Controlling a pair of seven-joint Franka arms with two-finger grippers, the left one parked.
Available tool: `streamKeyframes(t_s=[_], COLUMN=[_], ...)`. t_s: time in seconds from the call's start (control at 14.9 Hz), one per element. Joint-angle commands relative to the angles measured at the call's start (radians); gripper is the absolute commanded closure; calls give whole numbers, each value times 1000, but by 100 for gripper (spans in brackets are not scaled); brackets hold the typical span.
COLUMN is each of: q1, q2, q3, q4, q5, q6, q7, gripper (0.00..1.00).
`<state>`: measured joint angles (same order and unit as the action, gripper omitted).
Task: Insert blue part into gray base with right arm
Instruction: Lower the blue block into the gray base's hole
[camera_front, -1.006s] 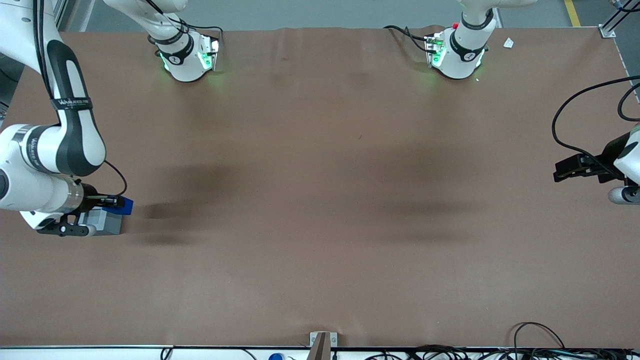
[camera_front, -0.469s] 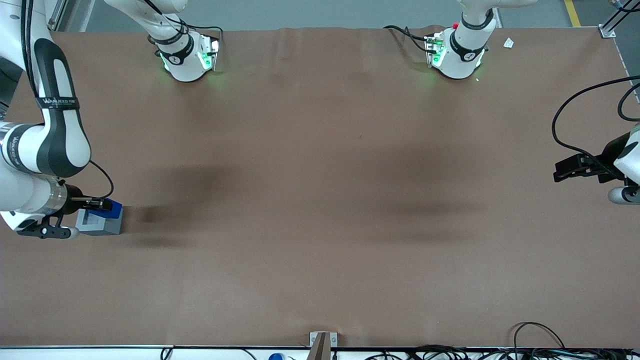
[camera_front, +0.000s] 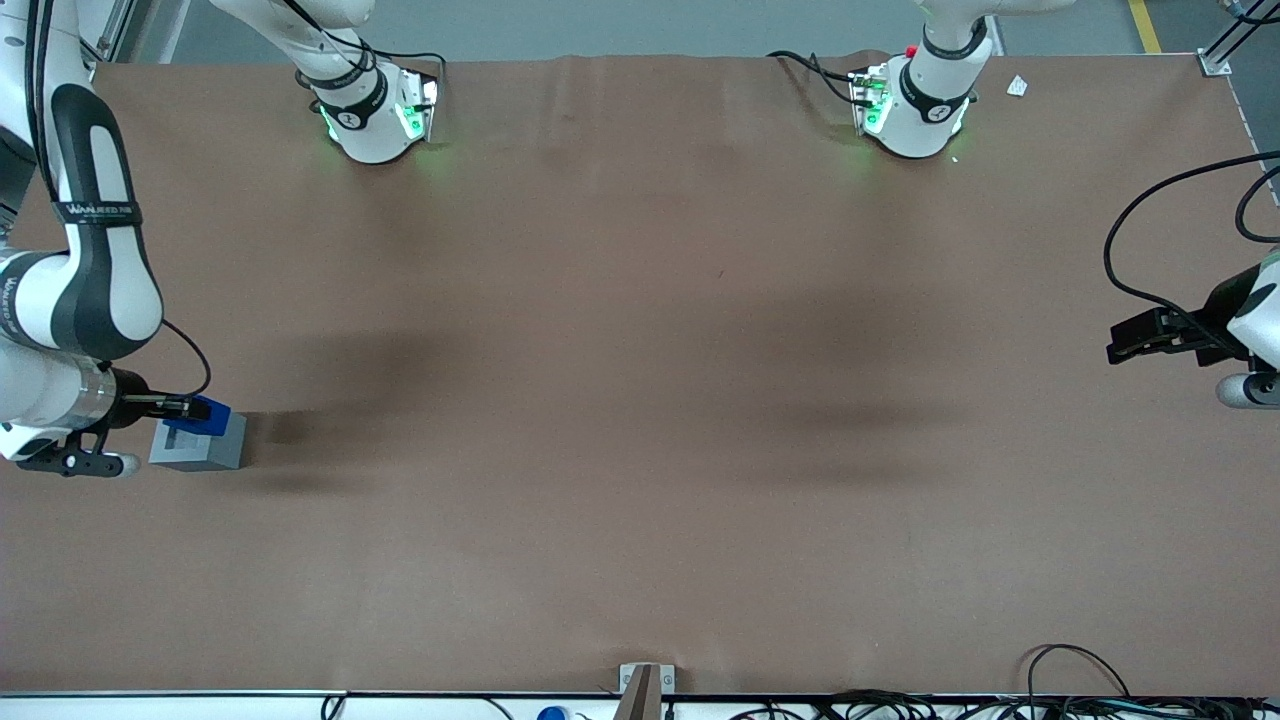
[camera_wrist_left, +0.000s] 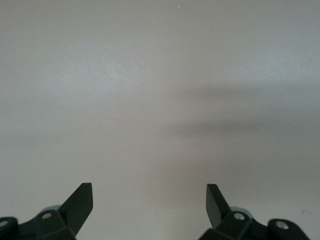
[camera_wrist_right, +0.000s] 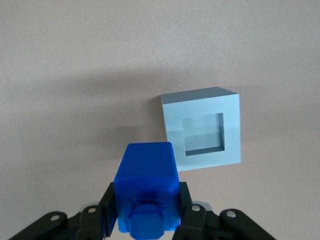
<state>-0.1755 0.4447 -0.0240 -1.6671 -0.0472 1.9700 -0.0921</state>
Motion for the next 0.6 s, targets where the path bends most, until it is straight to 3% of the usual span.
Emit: streamKeyframes(t_s=[0.0, 0.54], q1=[-33, -78], q2=[15, 72], q3=[18, 19], q4=[30, 84], q5=[-8, -6], q6=[-13, -13], q7=[-34, -121], gripper=[99, 99])
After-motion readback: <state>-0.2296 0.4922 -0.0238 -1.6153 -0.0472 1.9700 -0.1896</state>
